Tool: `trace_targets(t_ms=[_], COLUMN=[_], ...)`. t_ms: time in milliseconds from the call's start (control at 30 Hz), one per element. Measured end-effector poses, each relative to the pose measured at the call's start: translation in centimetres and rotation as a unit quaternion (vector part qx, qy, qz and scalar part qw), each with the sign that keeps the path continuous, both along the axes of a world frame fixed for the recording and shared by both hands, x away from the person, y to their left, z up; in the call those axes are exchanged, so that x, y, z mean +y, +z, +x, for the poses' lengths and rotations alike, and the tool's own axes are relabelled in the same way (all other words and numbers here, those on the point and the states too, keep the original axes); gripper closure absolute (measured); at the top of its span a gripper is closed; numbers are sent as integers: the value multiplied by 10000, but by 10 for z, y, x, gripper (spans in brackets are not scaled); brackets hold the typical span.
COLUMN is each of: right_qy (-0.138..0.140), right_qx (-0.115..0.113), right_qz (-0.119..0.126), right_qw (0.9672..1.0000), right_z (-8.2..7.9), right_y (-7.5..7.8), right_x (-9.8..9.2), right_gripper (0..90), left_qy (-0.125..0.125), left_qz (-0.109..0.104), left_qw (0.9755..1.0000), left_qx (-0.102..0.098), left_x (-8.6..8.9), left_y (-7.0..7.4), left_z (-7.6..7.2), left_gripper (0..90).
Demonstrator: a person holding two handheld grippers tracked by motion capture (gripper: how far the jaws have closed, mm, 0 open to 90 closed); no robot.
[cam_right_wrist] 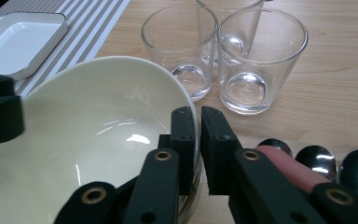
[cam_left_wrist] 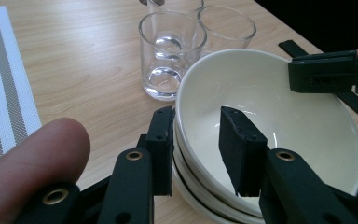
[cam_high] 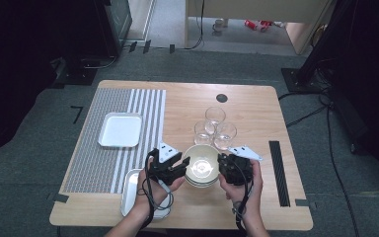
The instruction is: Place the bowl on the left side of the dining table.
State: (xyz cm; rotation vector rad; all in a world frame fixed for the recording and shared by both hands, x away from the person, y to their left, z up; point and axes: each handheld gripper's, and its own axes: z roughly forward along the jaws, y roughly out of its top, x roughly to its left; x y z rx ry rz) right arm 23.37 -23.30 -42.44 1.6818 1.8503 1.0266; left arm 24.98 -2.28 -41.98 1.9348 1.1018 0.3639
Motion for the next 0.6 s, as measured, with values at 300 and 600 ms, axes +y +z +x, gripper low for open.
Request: trace_targets(t_ms=[300,600], right_qy=[-22,83], right_qx=[-79,-204], right_qz=[-52,-95], right_qw=[10000,9997], right_z=[0,0], right_y=[-1,-1], right_x=[2,1], right_gripper=[869,872], left_qy=[268,119], left_qz=[308,409], left_qw=[9991,9991], left_qx=[112,29], left_x=[-12,-14], left_y=[-11,-11], left_z=[6,16], left_gripper=[762,827])
